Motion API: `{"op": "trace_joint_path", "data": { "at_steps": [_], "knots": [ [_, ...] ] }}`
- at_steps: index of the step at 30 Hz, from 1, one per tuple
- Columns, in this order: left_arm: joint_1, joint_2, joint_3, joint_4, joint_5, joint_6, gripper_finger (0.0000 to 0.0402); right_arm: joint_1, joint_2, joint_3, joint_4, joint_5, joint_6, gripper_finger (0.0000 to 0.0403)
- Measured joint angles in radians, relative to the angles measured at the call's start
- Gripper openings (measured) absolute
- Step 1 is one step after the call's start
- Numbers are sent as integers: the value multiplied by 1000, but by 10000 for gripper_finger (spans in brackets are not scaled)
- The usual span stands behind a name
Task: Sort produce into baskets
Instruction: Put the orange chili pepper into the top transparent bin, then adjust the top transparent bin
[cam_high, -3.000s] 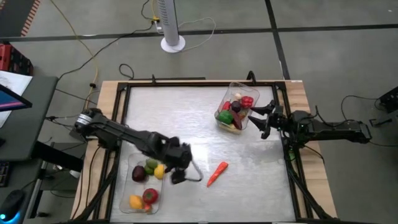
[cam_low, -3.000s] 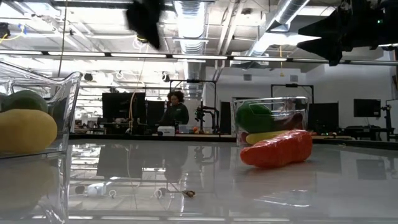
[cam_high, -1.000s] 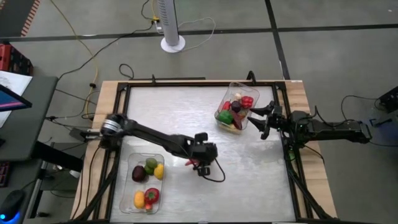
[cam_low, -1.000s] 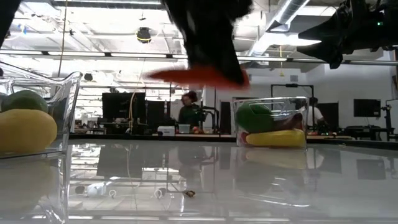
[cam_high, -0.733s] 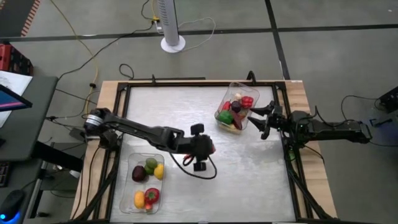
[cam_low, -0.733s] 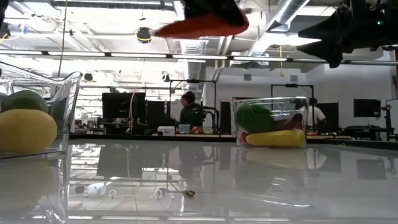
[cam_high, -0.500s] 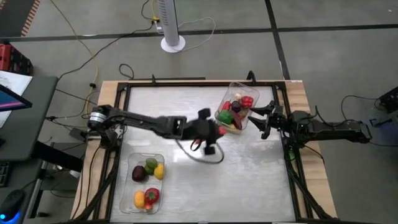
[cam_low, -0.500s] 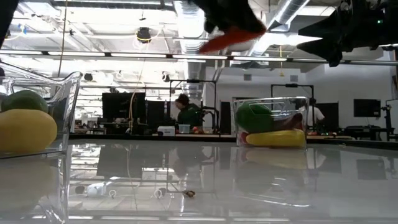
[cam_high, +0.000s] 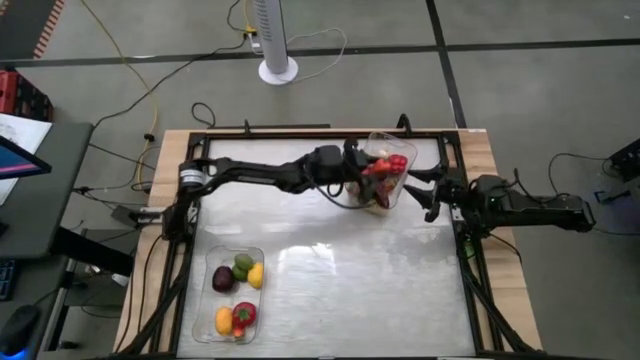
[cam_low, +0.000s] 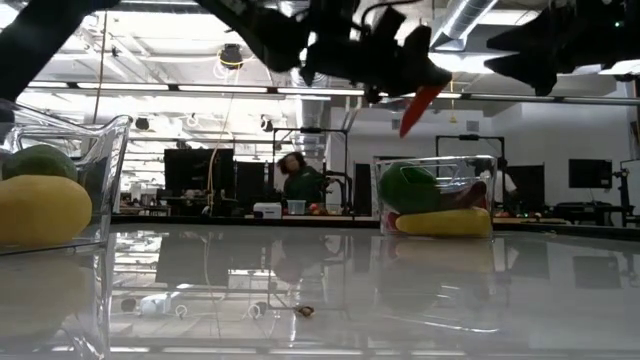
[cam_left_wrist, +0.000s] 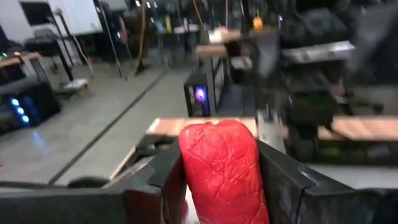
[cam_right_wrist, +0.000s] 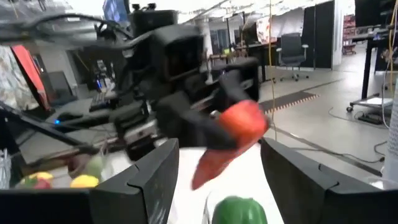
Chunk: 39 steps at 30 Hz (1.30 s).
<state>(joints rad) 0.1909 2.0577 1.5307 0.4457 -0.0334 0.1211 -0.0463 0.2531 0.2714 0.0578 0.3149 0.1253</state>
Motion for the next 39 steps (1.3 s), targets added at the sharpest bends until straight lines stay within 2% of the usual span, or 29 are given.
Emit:
{"op": "trace_joint_path", "data": {
  "at_steps": [4, 8, 13, 18, 24, 34, 39],
  "knots": [
    [35, 60, 0, 164, 31, -40, 144, 0, 0, 0, -19, 0, 4, 256],
    [54, 88, 0, 228, 44, -64, 144, 1, 0, 0, -18, 0, 4, 256],
    [61, 89, 1, 169, 56, -109, 144, 0, 0, 0, -13, 5, -3, 256],
    [62, 90, 1, 158, 137, -124, 152, -1, 0, 0, 23, 29, -40, 256],
    [57, 90, 1, 159, 171, -73, 185, -1, 0, -1, 32, 30, -48, 256],
    [57, 84, 1, 116, 175, -32, 275, -1, 0, -1, 32, 30, -48, 256],
    [58, -34, 0, 23, 178, 46, 285, 1, -1, -1, 28, 29, -47, 256]
  ]
}}
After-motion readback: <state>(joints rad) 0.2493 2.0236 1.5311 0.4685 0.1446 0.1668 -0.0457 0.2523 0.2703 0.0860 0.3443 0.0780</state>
